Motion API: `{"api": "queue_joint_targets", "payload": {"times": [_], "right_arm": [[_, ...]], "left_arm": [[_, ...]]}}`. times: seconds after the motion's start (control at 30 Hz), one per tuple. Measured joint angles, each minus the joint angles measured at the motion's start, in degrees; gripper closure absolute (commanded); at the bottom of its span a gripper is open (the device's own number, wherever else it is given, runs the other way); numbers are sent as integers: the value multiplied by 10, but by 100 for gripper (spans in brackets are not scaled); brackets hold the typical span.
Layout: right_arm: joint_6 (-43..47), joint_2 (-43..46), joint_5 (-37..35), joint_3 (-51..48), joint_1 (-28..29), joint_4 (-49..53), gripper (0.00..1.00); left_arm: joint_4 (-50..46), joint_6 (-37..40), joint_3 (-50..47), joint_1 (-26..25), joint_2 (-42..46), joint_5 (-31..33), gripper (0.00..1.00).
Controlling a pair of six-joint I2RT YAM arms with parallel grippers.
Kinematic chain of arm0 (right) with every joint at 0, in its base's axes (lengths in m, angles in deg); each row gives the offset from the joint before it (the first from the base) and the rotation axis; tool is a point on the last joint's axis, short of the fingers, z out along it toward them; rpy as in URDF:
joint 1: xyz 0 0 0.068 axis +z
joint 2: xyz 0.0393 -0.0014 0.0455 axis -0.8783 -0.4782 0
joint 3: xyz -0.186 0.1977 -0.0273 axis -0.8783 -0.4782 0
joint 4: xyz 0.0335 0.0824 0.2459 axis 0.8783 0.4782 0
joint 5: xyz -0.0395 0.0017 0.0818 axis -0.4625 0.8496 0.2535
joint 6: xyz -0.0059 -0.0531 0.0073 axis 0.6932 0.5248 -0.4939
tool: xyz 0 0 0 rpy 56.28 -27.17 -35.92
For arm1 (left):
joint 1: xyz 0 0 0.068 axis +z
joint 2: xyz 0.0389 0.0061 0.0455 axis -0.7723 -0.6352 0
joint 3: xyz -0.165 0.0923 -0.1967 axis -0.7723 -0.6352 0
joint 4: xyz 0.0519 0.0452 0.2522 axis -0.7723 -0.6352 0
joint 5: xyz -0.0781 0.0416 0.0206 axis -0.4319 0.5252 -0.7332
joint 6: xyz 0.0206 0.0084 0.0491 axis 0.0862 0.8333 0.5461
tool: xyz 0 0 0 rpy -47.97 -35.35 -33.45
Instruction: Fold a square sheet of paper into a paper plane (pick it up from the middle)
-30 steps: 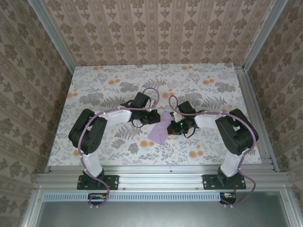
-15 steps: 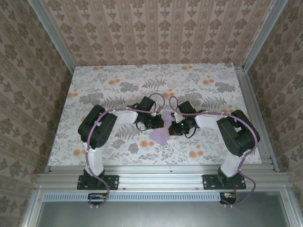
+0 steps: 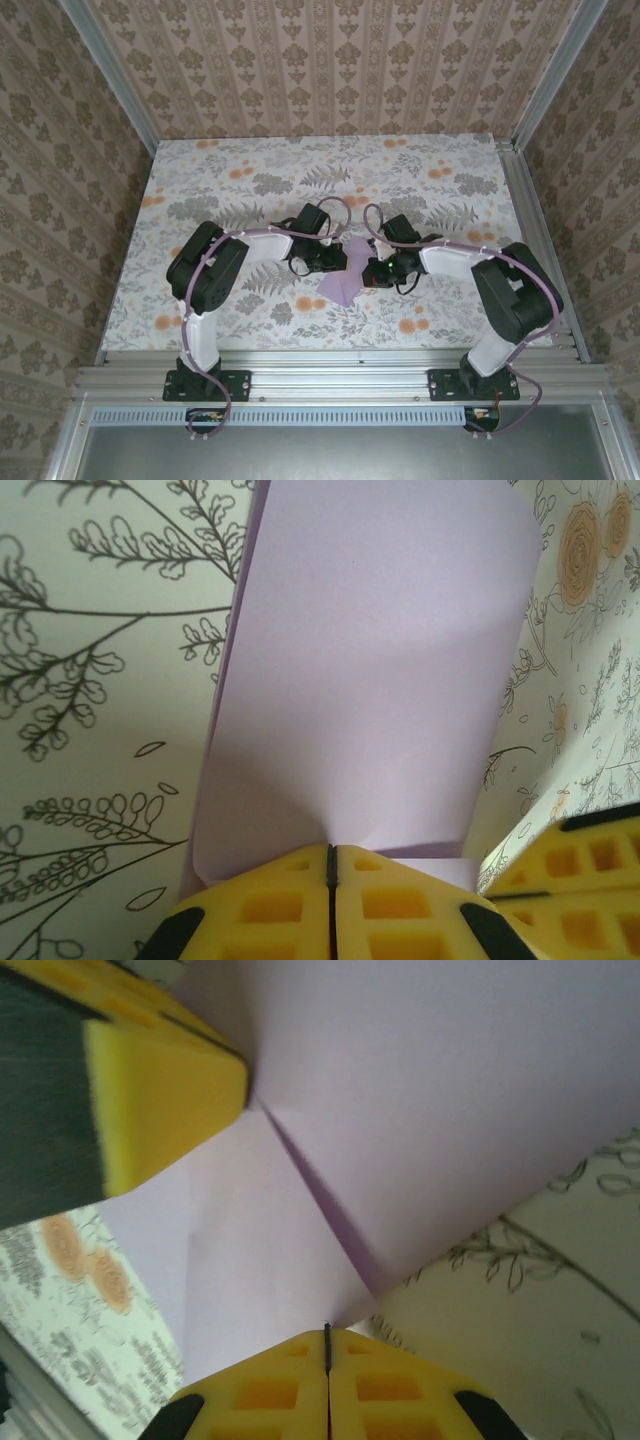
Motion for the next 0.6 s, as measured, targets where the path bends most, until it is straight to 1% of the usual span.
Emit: {"api": "queue_joint_targets", "payload": {"times": [0.13, 0.23, 0.37, 0.6], "right_arm": [[-52, 41, 28, -26, 10, -51, 91], [-96, 46, 47, -33, 38, -99, 91], [-136, 37, 60, -35, 68, -146, 91], [-164, -12, 65, -36, 75, -192, 92]], "left_arm": [[0, 4, 0, 0, -1, -4, 92], [2, 6, 0, 1, -2, -7, 92], [2, 9, 0, 2, -3, -9, 92], [2, 11, 0, 2, -3, -10, 93]]}}
